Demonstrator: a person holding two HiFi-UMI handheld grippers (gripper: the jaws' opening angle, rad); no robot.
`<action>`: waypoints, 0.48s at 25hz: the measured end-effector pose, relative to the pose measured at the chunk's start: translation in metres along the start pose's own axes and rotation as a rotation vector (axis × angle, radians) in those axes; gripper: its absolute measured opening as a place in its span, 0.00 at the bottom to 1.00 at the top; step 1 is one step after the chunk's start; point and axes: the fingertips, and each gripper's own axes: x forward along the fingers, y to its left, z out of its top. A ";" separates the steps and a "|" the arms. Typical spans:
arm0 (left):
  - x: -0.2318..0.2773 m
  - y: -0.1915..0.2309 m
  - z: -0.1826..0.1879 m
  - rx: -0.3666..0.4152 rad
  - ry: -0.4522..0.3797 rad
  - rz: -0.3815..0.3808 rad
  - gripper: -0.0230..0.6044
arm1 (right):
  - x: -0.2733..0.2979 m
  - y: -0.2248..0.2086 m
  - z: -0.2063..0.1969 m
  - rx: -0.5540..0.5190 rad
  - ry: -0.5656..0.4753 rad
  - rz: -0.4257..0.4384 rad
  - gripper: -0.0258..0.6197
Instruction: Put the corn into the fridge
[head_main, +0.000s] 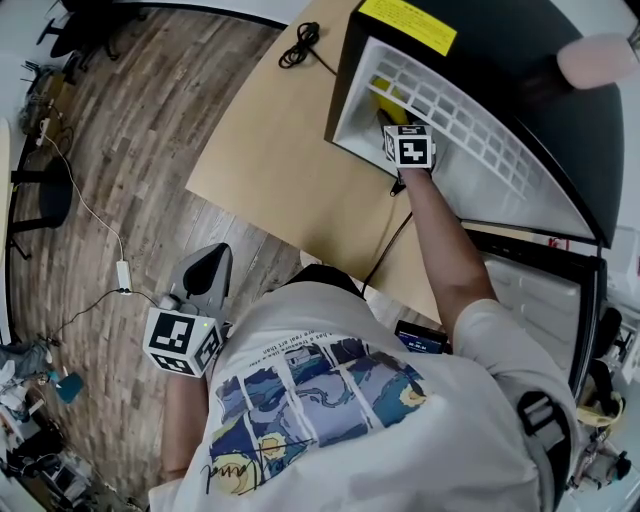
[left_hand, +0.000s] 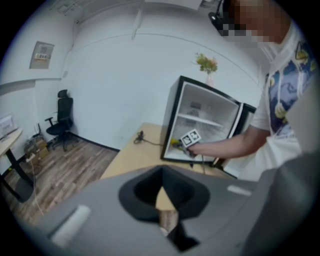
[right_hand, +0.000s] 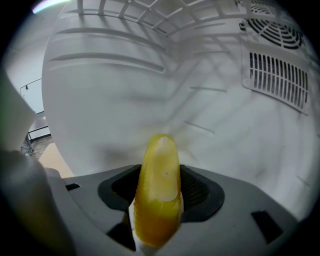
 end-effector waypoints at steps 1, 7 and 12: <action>0.001 0.000 0.000 -0.001 0.000 0.000 0.05 | 0.000 0.000 0.000 -0.005 0.002 0.000 0.41; 0.002 -0.002 0.001 -0.005 -0.004 0.002 0.05 | 0.001 0.000 -0.001 -0.028 0.001 -0.001 0.41; 0.000 0.000 0.000 -0.010 -0.007 0.007 0.05 | 0.001 0.000 0.000 -0.036 -0.012 0.001 0.41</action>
